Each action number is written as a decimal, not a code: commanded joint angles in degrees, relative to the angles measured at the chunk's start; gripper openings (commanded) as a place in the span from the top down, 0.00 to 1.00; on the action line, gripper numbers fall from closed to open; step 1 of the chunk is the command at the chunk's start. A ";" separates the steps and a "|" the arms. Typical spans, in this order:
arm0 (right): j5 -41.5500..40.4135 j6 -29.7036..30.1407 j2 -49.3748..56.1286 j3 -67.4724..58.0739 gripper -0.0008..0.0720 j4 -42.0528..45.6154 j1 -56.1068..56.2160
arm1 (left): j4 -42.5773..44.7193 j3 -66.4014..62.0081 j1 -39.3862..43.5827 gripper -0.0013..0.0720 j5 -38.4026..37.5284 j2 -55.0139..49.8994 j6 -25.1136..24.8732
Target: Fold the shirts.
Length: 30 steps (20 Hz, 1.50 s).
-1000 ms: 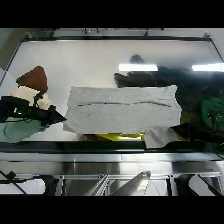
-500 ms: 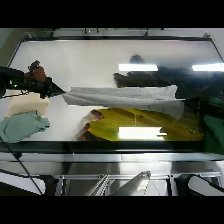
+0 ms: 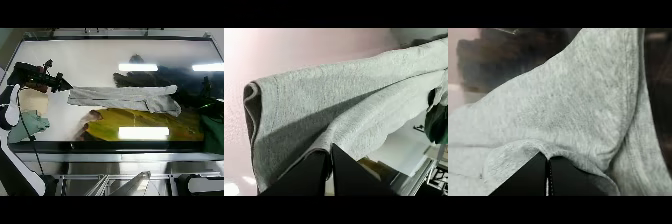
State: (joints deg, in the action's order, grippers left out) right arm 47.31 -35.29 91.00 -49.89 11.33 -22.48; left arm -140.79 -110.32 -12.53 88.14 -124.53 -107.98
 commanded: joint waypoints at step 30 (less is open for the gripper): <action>35.06 -24.55 -0.94 -25.79 0.98 28.26 2.67 | 13.42 0.37 36.96 0.98 -21.05 -1.38 11.47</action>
State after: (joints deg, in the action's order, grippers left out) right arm 76.99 -59.86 94.41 -75.26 41.10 -17.96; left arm -132.68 -105.30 18.52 67.46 -121.45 -101.62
